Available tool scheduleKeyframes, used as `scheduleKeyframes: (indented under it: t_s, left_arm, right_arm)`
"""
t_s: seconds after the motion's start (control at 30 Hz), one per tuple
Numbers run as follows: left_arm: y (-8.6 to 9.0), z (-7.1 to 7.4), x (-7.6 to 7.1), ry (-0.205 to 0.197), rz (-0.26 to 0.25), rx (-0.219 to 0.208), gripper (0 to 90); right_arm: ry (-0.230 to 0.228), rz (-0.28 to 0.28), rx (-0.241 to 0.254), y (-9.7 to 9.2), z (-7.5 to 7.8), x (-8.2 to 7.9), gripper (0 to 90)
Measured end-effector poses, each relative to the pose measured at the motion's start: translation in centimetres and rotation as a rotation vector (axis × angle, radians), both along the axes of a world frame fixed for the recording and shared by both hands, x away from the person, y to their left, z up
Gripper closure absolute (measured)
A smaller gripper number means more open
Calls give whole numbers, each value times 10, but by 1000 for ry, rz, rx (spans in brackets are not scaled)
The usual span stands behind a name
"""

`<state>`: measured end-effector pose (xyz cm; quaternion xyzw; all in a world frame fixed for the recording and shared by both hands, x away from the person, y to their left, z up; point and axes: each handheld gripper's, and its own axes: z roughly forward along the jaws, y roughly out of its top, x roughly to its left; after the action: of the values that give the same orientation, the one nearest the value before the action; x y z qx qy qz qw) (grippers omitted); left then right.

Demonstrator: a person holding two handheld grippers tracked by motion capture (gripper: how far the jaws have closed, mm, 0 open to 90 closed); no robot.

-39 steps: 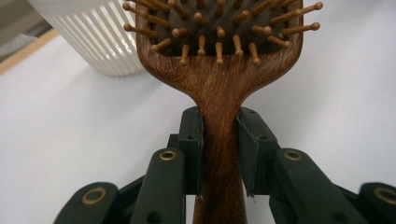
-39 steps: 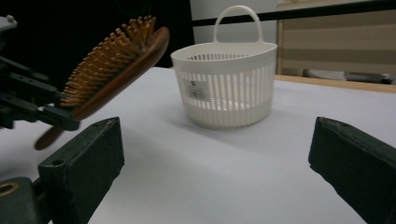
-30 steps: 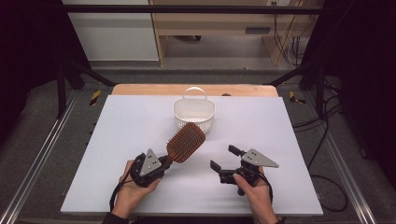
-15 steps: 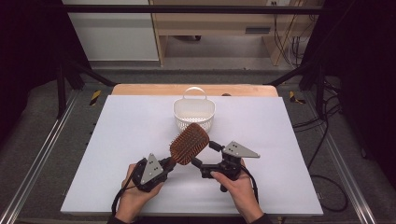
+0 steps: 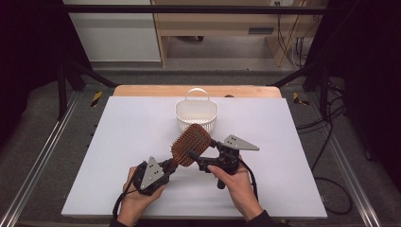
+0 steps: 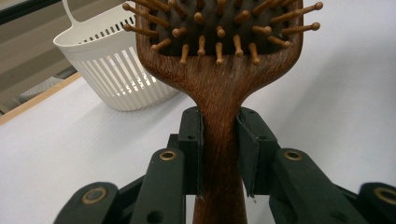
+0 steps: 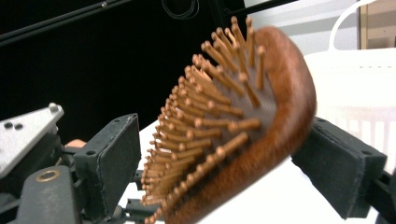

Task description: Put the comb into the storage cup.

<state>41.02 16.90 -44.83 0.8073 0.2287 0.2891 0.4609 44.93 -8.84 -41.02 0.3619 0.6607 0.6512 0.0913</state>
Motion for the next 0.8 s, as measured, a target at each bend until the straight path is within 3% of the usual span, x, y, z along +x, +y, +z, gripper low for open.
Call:
scheduleKeyframes:
  t_s: [0.47, 0.8]
  left_arm:
    - [1, 1, -2, -29, 6, -18, 723]
    - [3, 0, -1, -17, 11, -42, 723]
  right_arm:
    - [42, 19, 47, 6, 14, 11, 251]
    - [79, 36, 101, 5, 15, 15, 347]
